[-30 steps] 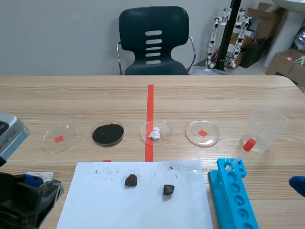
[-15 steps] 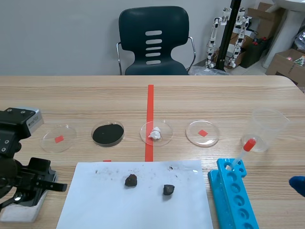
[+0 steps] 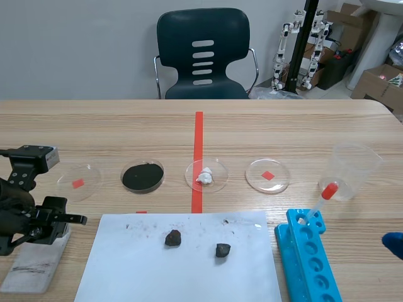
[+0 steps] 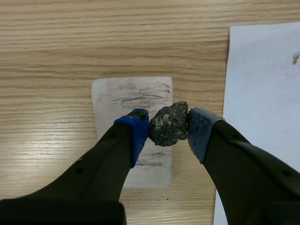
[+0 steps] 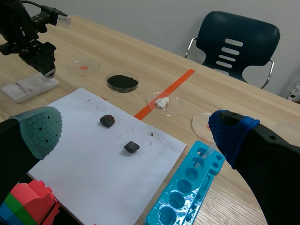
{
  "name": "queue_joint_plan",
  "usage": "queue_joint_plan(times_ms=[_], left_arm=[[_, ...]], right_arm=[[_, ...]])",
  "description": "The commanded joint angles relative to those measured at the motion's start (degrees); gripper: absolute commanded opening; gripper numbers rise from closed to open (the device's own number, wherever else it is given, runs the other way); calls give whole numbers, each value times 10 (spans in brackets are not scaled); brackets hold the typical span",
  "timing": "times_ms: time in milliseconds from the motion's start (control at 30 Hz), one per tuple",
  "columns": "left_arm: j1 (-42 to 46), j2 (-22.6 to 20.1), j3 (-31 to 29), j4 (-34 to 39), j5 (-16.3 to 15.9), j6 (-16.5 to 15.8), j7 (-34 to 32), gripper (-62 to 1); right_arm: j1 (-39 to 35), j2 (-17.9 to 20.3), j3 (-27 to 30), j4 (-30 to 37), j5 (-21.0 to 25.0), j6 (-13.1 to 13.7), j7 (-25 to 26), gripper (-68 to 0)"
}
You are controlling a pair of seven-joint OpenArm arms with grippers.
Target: Rub the mineral on the streak plate
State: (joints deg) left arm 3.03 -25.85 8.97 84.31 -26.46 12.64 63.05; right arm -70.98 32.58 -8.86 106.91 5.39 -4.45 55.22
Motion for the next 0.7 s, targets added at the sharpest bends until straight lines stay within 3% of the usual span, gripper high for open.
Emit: queue_joint_plan(times_ms=[0, 333, 667], left_arm=[[-10, 0, -1, 1, 1, -3, 2, -479], [-52, 3, -1, -77, 5, -19, 10, -479], [-59, 3, -1, -86, 5, -34, 13, -479]], right_arm=[[2, 3, 2, 11, 2, 0, 10, 4], [2, 3, 2, 11, 2, 0, 10, 4], [2, 3, 2, 11, 2, 0, 10, 4]])
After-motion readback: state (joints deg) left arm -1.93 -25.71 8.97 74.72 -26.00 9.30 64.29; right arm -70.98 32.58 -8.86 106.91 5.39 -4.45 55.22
